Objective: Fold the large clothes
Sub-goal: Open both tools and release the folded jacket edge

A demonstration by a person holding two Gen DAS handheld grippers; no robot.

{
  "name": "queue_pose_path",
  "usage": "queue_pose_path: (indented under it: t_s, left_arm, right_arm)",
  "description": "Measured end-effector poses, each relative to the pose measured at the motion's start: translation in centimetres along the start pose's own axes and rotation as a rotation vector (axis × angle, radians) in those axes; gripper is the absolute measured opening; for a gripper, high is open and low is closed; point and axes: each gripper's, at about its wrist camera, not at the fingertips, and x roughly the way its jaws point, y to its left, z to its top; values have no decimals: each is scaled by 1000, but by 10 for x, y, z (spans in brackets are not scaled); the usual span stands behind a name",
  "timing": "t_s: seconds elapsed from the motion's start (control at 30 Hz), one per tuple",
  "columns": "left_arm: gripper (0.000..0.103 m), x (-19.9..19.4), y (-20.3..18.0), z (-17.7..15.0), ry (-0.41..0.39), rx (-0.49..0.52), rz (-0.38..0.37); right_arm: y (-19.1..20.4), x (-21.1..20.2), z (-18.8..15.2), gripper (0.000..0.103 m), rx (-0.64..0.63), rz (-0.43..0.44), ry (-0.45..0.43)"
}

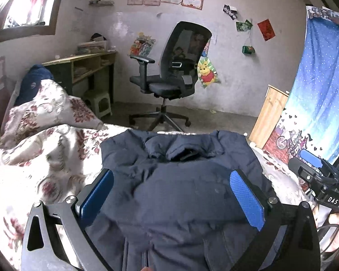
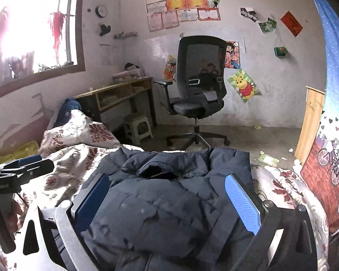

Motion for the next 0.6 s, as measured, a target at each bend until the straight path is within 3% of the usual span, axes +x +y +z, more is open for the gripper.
queue_pose_path:
  t_s: [0.37, 0.6]
  left_arm:
    - [102, -85, -32, -36, -39, -5, 66]
    - [102, -112, -50, -63, -30, 24, 48]
  right_arm:
    - [19, -76, -16, 103, -47, 72, -3]
    - [31, -116, -40, 103, -47, 74, -2]
